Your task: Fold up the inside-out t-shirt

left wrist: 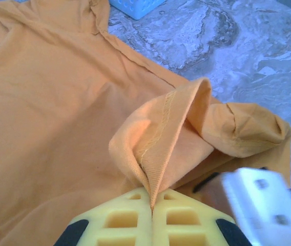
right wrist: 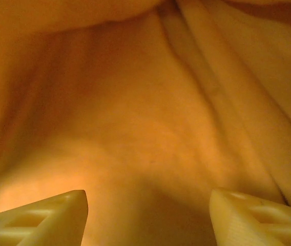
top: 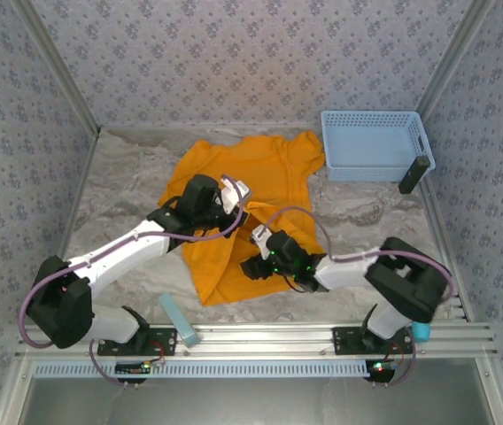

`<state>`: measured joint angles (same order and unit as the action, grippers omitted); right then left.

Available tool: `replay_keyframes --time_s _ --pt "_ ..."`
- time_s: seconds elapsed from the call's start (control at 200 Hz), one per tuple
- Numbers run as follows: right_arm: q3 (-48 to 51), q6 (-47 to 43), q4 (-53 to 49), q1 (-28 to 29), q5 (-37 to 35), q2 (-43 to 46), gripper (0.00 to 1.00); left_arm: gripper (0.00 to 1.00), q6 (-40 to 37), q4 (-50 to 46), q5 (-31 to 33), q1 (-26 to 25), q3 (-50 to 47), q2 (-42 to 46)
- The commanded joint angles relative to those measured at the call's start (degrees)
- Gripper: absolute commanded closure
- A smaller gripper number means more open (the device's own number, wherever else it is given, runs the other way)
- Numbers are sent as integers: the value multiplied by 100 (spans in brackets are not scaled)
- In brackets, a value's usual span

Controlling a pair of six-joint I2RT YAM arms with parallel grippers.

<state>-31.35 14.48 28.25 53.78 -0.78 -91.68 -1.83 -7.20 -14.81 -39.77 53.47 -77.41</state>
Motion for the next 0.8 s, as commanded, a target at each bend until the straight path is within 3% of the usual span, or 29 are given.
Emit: replay_keyframes --time_s 0.0,0.145,0.3,0.57,0.66,0.72,0.795 --pt "-469 68 574 36 -1238 -427 33 100 213 -115 -412 85 209 176" --pt "-838 -332 337 -32 -1361 -624 33 100 288 -190 -573 192 242 322" --pt "-1130 -384 -31 -378 -851 -694 33 100 380 -269 -637 380 297 434" --pt "-1709 -724 112 -564 -674 -1865 32 100 610 -153 -1053 613 486 324" --pt "-1806 -719 125 -637 -246 -2117 35 100 595 -122 -1069 635 497 316" --pt "-1829 -766 17 -649 -46 -2144 46 100 604 -109 -1077 688 505 299" --pt "-1684 -775 -26 -665 -8 -2034 77 100 613 -169 -1069 791 561 272"
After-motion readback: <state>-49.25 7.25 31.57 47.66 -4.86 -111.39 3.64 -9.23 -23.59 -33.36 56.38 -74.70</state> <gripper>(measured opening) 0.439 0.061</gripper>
